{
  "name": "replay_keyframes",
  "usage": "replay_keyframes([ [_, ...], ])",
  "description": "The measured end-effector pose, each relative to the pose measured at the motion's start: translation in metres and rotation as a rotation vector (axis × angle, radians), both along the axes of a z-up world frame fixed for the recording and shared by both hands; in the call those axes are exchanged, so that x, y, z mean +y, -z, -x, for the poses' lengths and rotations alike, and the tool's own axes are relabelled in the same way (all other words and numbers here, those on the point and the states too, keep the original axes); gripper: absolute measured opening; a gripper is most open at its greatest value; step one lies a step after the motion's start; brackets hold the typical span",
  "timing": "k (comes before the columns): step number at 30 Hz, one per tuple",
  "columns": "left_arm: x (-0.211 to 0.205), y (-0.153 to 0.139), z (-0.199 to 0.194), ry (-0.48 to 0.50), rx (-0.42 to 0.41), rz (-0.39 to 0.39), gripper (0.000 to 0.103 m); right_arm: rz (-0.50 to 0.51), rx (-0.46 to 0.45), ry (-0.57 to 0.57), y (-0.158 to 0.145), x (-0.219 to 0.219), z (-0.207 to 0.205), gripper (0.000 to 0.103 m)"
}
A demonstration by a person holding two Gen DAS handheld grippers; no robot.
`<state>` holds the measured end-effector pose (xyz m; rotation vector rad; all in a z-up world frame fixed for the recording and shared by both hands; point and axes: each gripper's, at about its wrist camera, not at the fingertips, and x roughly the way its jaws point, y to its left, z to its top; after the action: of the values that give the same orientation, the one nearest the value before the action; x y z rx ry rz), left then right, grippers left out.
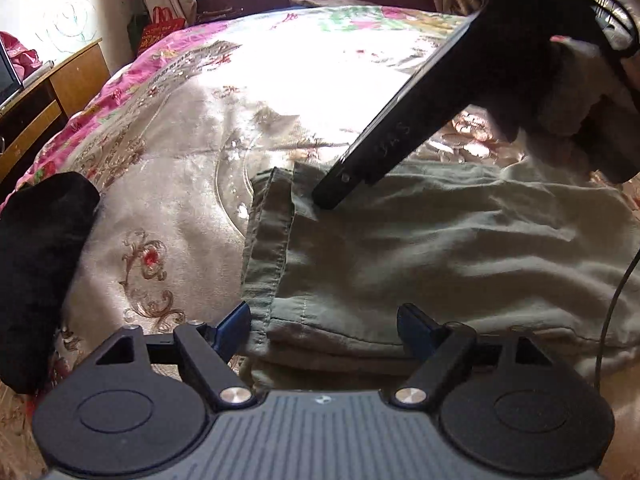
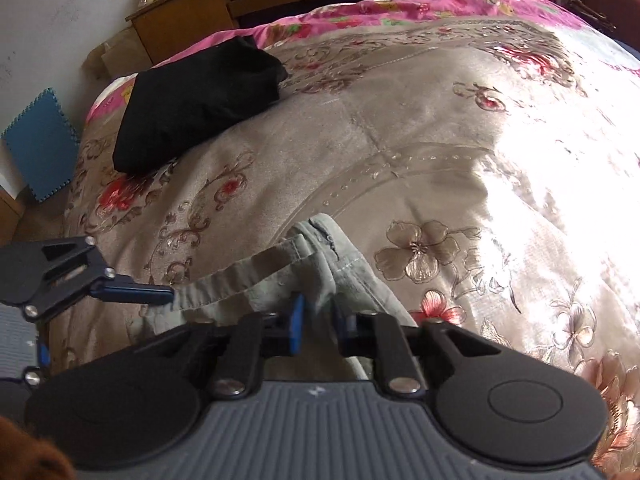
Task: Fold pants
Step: 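Grasp the folded pants edge with the right gripper and fold it over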
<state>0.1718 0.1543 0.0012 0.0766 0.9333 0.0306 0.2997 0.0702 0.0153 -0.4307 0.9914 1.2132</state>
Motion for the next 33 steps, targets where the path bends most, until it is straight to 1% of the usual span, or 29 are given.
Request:
replay_keyframes([
  [1,0.001,0.004,-0.004,-0.005,0.015,-0.004,0.089,-0.013,0.013,-0.002,-0.003,0.0,0.0,0.006],
  [2,0.002,0.006,-0.005,-0.009,0.021,-0.004,0.082,-0.022,0.013,-0.003,-0.006,0.001,0.001,0.003],
  [3,0.004,0.007,-0.005,-0.014,0.02,-0.006,0.076,-0.032,0.005,-0.005,-0.01,0.002,0.001,0.003],
  [4,0.006,0.006,-0.004,-0.019,0.017,-0.005,0.073,-0.039,-0.009,-0.005,-0.015,0.004,0.002,0.003],
  [6,0.011,0.002,-0.001,-0.034,0.011,-0.002,0.061,-0.059,-0.01,0.0,-0.023,0.009,0.0,0.003],
  [8,0.017,-0.003,0.001,-0.051,0.001,0.007,0.058,-0.09,0.002,0.022,-0.024,0.012,-0.005,0.003],
  [10,0.022,-0.003,0.002,-0.066,0.009,0.008,0.058,-0.06,-0.016,0.032,-0.01,0.019,-0.007,0.003],
  [12,0.023,0.004,0.0,-0.073,0.037,-0.003,0.058,-0.009,-0.003,0.059,0.01,0.026,-0.011,0.009],
  [13,0.021,0.006,-0.002,-0.067,0.054,-0.008,0.059,-0.014,0.009,0.089,0.013,0.026,-0.012,0.009],
  [15,0.015,0.005,-0.002,-0.061,0.054,-0.037,0.059,-0.064,0.022,0.152,0.006,0.018,-0.014,0.01],
  [16,0.013,0.003,-0.001,-0.053,0.049,-0.049,0.059,-0.098,0.008,0.198,-0.002,0.009,-0.013,0.011],
  [17,0.011,0.001,0.0,-0.047,0.045,-0.058,0.059,-0.122,-0.01,0.242,-0.009,-0.001,-0.01,0.018],
  [19,0.008,-0.003,0.003,-0.037,0.044,-0.081,0.06,-0.173,-0.037,0.336,-0.026,-0.029,0.0,0.027],
  [21,0.004,-0.009,0.006,-0.024,0.041,-0.121,0.06,-0.195,-0.034,0.434,-0.036,-0.067,0.013,0.033],
  [22,0.002,-0.013,0.007,-0.014,0.036,-0.134,0.06,-0.183,-0.026,0.507,-0.038,-0.095,0.021,0.038],
  [23,0.0,-0.017,0.007,0.0,0.031,-0.147,0.06,-0.16,-0.015,0.581,-0.038,-0.121,0.029,0.041],
  [25,-0.008,-0.024,0.007,0.038,0.013,-0.161,0.061,-0.107,0.029,0.75,-0.033,-0.179,0.044,0.041],
  [27,-0.021,-0.026,0.004,0.09,0.006,-0.155,0.065,-0.064,0.065,0.905,-0.024,-0.236,0.059,0.041],
  [28,-0.029,-0.025,0.001,0.123,0.005,-0.151,0.065,-0.031,0.08,0.976,-0.017,-0.262,0.066,0.042],
  [29,-0.038,-0.023,-0.002,0.153,0.006,-0.145,0.065,-0.015,0.102,1.038,-0.011,-0.283,0.072,0.044],
  [30,-0.047,-0.02,-0.005,0.182,0.006,-0.138,0.065,-0.027,0.14,1.088,-0.004,-0.302,0.077,0.044],
  [32,-0.069,-0.013,-0.011,0.243,0.0,-0.13,0.065,-0.102,0.252,1.154,0.014,-0.331,0.083,0.044],
  [33,-0.08,-0.009,-0.014,0.27,0.003,-0.126,0.065,-0.151,0.31,1.164,0.024,-0.339,0.084,0.044],
])
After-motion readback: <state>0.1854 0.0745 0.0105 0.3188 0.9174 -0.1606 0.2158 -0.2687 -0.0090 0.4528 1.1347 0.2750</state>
